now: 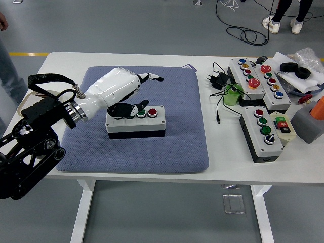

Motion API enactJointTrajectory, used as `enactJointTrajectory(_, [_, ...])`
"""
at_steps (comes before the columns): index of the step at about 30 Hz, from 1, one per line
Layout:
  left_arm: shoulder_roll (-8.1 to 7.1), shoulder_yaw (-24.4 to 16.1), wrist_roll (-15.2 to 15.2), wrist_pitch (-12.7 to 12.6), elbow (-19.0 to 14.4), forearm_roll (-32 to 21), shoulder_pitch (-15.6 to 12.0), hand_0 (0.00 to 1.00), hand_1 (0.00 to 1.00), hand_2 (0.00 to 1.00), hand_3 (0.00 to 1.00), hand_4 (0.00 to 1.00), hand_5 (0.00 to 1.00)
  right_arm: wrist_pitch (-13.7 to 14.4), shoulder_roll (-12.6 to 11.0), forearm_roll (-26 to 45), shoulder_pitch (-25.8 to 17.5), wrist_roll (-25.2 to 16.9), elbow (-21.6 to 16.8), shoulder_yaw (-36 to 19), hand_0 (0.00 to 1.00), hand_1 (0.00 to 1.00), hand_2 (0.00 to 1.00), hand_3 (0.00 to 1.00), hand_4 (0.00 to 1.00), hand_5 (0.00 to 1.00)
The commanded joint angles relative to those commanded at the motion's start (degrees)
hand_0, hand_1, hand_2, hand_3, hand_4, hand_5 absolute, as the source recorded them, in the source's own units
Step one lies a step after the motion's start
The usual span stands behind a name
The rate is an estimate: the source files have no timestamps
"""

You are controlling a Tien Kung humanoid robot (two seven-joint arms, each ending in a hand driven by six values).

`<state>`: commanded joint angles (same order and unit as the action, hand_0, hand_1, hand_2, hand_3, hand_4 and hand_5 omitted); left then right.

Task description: Pick up the button,place it on the desk,press the button,press the button

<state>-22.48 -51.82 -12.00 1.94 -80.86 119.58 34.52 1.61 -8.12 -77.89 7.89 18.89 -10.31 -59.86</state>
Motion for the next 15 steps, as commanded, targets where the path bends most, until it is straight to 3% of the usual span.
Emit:
enactJointTrajectory(3, [-0.37, 0.6, 0.4, 4.2, -0.2, 1.6, 0.0, 0.053, 0.002, 0.002, 0.82, 0.501, 0.002, 0.1, 0.0, 0.2, 0.0, 0.0, 0.0, 0.0, 0.651, 0.636, 0.663, 0.58, 0.374, 0.233])
enactJointTrajectory(4, [-0.47, 0.7, 1.2, 5.9, -0.4, 2.8, 0.0, 0.053, 0.002, 0.002, 0.82, 0.501, 0.002, 0.1, 0.0, 0.2, 0.0, 0.0, 0.0, 0.0, 0.651, 0.636, 0.663, 0.58, 0.374, 0.233])
enactJointTrajectory(5, [-0.5, 0.8, 1.5, 6.8, -0.5, 3.2, 0.1, 0.053, 0.002, 0.002, 0.836, 0.436, 0.002, 0.1, 0.0, 0.2, 0.0, 0.0, 0.0, 0.0, 0.651, 0.637, 0.663, 0.58, 0.373, 0.234])
enactJointTrajectory(8, [-0.39, 0.9, 3.9, 10.4, -0.8, 6.0, 0.5, 0.053, 0.002, 0.002, 0.836, 0.436, 0.002, 0.0, 0.0, 0.1, 0.1, 0.0, 0.0, 0.0, 0.651, 0.637, 0.663, 0.58, 0.373, 0.234])
enactJointTrajectory(15, [0.62, 1.3, 9.2, 13.7, 1.0, 8.9, 1.4, 0.052, 0.002, 0.002, 0.836, 0.411, 0.002, 0.0, 0.0, -0.1, 0.0, 0.1, 0.0, 0.0, 0.651, 0.637, 0.663, 0.58, 0.373, 0.233])
